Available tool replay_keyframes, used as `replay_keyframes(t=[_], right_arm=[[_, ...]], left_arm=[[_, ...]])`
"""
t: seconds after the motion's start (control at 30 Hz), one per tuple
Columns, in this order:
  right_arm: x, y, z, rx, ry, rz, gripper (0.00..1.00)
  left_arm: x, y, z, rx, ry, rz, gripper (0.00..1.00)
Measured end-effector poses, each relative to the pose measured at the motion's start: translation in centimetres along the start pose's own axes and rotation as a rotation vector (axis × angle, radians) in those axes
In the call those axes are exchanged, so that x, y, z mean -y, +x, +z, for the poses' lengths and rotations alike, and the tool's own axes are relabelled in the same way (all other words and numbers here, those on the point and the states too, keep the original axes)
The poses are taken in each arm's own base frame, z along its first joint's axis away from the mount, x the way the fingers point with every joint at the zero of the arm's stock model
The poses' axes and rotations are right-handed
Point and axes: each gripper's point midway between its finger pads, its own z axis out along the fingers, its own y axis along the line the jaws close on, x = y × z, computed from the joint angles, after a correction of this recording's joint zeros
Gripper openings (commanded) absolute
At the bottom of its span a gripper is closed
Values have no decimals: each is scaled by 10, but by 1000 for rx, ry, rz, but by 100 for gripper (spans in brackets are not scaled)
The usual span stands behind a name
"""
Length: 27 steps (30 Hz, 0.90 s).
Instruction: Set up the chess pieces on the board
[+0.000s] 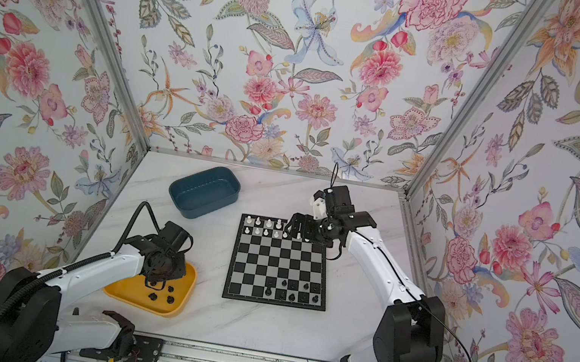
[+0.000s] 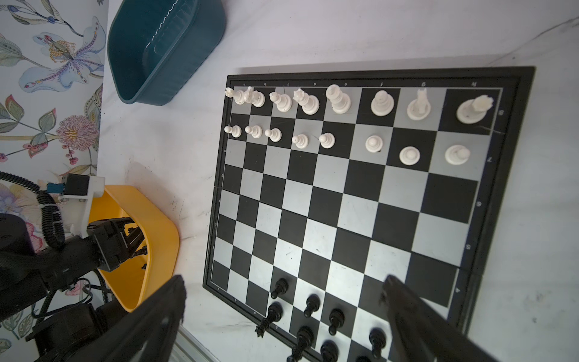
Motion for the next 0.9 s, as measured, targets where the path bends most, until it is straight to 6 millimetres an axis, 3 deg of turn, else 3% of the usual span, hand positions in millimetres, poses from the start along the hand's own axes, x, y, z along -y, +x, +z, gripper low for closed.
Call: replay_keyframes(t=[0.43, 0.67, 0.9], right_arm=[[8, -5, 2, 2, 15, 18, 99], [13, -16, 1, 17, 33, 29, 99], [13, -32, 5, 19, 35, 34, 99]], left_arm=[[26, -34, 5, 1, 2, 65, 31], [45, -54, 8, 2, 19, 100, 31], [60, -65, -2, 5, 66, 120, 32]])
